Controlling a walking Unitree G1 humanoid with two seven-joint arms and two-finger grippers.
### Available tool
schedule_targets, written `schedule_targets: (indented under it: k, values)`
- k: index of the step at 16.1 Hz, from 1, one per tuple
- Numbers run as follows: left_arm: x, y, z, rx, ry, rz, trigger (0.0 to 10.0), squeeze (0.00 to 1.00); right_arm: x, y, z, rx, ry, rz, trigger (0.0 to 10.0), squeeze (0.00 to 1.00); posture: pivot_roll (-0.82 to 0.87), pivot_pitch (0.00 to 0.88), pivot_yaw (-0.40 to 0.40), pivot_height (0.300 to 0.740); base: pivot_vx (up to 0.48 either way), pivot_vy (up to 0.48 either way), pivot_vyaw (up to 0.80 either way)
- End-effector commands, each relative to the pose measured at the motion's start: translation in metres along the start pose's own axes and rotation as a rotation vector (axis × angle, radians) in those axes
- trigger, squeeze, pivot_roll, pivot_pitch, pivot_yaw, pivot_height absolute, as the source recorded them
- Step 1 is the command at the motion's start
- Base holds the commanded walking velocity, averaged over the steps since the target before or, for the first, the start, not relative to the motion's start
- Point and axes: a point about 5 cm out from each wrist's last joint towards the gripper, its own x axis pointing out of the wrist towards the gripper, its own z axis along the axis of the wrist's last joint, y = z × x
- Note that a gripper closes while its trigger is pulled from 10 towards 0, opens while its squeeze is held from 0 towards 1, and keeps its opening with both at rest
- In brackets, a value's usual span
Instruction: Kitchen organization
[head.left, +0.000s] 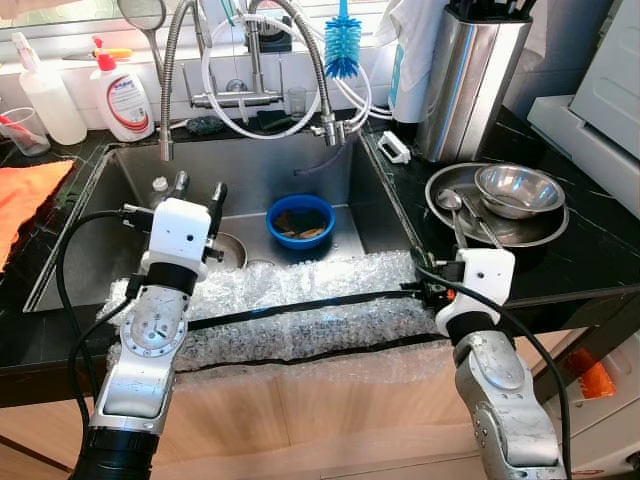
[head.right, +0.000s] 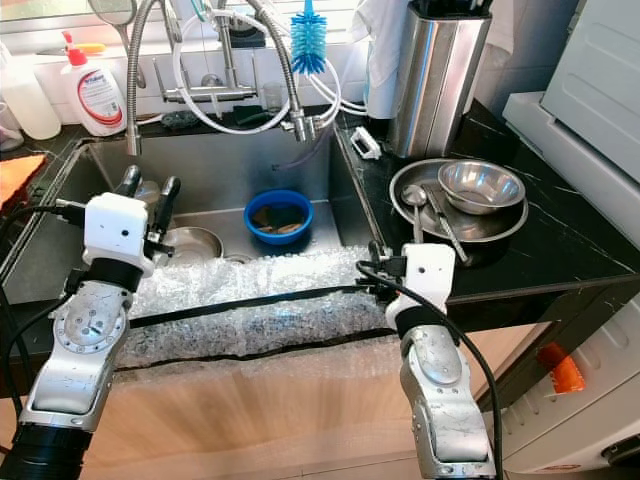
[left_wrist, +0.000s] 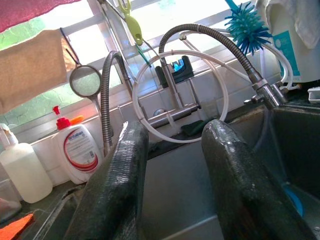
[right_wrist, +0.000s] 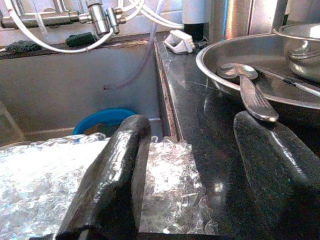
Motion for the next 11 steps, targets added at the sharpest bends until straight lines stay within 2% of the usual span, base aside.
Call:
schedule_targets:
  k: [1, 6, 8, 11]
  values:
    - [0.003, 0.000, 0.003, 0.022, -0.022, -0.011, 10.0, 0.00, 0.000, 0.002, -0.008, 0.019, 0.052, 0.001, 10.0, 0.00, -0.07, 0.000, 0.004, 0.740, 0.000, 0.000, 0.00]
    - [0.004, -0.001, 0.004, 0.032, -0.029, -0.021, 10.0, 0.00, -0.001, -0.001, -0.012, 0.055, 0.105, -0.047, 10.0, 0.00, -0.07, 0.000, 0.004, 0.740, 0.000, 0.000, 0.00]
    - [0.004, -0.002, 0.004, 0.035, -0.030, -0.024, 10.0, 0.00, 0.002, 0.001, -0.006, 0.112, 0.099, -0.059, 10.0, 0.00, -0.07, 0.000, 0.004, 0.740, 0.000, 0.000, 0.00]
    - [0.004, -0.002, 0.004, 0.042, -0.032, -0.026, 10.0, 0.00, 0.002, 0.006, 0.002, 0.123, 0.082, -0.060, 10.0, 0.00, -0.07, 0.000, 0.004, 0.740, 0.000, 0.000, 0.00]
